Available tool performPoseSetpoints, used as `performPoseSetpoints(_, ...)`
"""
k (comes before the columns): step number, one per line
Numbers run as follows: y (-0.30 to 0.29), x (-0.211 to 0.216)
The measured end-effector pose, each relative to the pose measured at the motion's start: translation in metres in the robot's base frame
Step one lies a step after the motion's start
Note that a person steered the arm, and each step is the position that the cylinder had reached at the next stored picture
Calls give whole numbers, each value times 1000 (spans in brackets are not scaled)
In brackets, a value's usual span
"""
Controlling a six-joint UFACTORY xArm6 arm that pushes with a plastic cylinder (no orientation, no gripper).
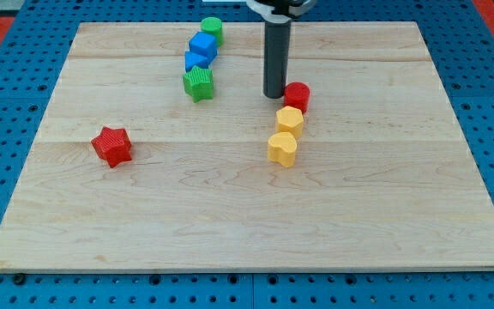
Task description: Move the green star left a bit
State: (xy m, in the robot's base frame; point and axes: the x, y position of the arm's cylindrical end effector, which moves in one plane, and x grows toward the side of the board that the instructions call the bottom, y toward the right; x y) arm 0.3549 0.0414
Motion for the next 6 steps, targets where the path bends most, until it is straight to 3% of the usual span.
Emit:
performPoseSetpoints(2,-77,-2)
performPoseSetpoints(5,-89,-21)
performPoseSetpoints(6,-89,-9)
